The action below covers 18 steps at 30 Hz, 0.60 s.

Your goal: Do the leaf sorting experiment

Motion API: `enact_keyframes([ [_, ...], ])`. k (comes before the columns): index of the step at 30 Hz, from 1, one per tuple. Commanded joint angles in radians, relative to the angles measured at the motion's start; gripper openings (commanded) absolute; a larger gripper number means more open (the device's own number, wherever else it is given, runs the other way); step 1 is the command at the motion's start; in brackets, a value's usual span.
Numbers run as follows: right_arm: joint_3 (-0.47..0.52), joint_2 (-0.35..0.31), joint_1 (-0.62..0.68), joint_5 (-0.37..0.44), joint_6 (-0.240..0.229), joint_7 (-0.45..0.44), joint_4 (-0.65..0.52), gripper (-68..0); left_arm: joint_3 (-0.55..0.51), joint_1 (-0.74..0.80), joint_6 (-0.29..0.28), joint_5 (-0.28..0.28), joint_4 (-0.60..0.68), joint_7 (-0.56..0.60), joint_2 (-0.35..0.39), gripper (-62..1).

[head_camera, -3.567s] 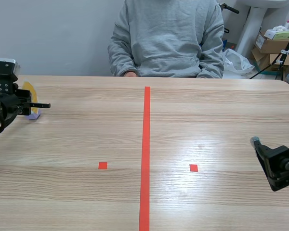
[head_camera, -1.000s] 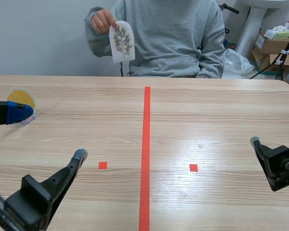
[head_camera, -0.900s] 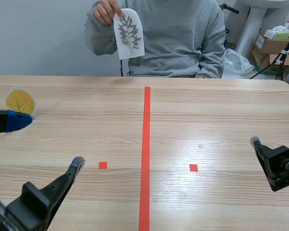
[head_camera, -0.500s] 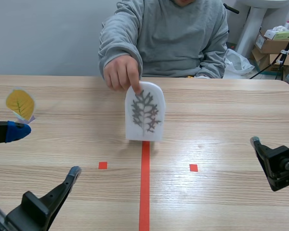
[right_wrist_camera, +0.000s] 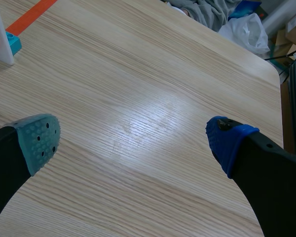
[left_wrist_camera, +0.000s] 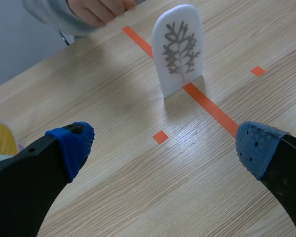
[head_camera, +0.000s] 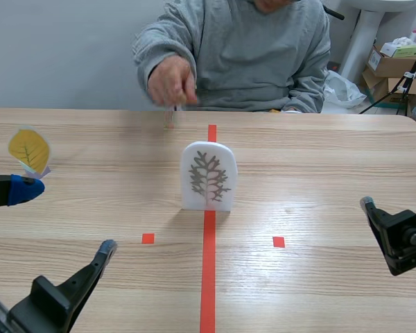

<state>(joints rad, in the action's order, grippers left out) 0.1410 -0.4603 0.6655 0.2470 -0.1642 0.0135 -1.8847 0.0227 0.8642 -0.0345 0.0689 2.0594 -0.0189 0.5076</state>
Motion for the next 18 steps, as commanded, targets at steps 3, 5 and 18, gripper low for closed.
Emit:
enact_keyframes([
  [3, 0.004, -0.016, 0.000, 0.000, 0.006, -0.008, -0.003, -6.7, -0.008, -0.003, 0.001, 0.002, 0.018, 0.010, 0.008, 0.4],
  [5, 0.004, -0.016, 0.000, 0.000, 0.006, -0.008, -0.003, -6.7, -0.008, -0.003, 0.001, 0.002, 0.017, 0.010, 0.008, 0.4],
  [18, 0.004, -0.016, 0.000, 0.000, 0.007, -0.008, -0.003, -6.7, -0.008, -0.003, -0.006, 0.002, 0.015, 0.010, 0.008, 0.4],
])
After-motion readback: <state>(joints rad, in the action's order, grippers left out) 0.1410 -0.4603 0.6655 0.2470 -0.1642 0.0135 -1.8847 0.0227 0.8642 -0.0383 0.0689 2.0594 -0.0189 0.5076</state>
